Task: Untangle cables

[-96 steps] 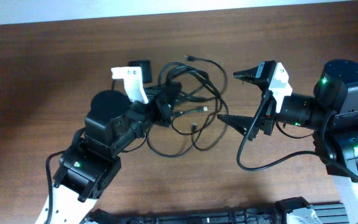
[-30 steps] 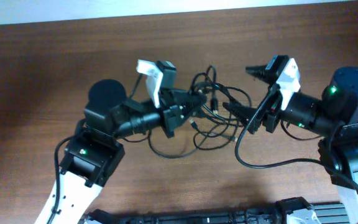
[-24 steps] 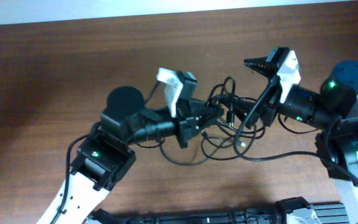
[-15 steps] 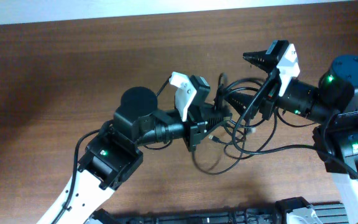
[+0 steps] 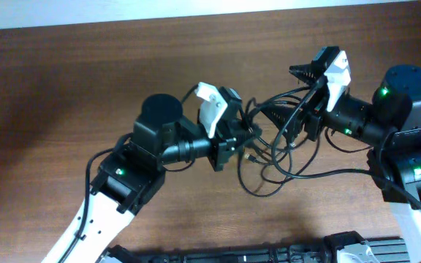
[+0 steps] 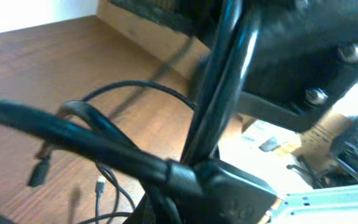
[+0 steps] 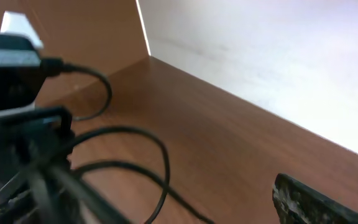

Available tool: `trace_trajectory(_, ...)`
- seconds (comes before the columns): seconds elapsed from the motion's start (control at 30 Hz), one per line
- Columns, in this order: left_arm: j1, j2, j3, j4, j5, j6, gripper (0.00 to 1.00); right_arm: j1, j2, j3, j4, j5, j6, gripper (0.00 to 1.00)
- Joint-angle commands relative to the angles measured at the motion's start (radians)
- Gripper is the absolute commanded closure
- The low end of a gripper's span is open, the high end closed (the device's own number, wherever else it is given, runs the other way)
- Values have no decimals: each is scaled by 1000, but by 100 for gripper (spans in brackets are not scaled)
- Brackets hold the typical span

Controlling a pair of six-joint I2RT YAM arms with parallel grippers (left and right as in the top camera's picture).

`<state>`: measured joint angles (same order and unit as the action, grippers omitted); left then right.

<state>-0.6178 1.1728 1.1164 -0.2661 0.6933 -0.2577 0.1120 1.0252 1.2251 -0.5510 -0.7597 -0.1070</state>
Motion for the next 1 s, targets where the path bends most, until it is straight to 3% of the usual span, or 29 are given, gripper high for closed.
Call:
trace_trajectory(0.0, 81, -2, -10, 27, 12, -29, 100, -2, -4, 13, -35, -18, 14, 1)
trace_trajectory(0.17, 124, 3, -10, 81, -88, -356, 100, -1, -4, 13, -66, -74, 11, 1)
trace_trajectory(0.33, 34, 5, -10, 169, -88, -355, 100, -1, -3, 13, -62, -105, 11, 1)
trace_trajectory(0.43, -5, 5, -10, 204, -88, -274, 100, -1, -3, 13, -62, -100, 11, 1)
trace_trajectory(0.63, 22, 5, -10, 81, -130, 83, 100, -1, -3, 13, -63, -36, 11, 1)
trace_trajectory(0.77, 95, -18, -10, 50, -253, 92, 100, -1, -3, 13, -84, 1, 11, 1)
trace_trajectory(0.87, 169, -71, -8, 79, -295, 96, 90, -2, -3, 13, -136, 79, 11, 1)
trace_trajectory(0.97, 231, -130, -7, 120, -294, 167, 98, -2, -3, 13, -201, 183, 11, 1)
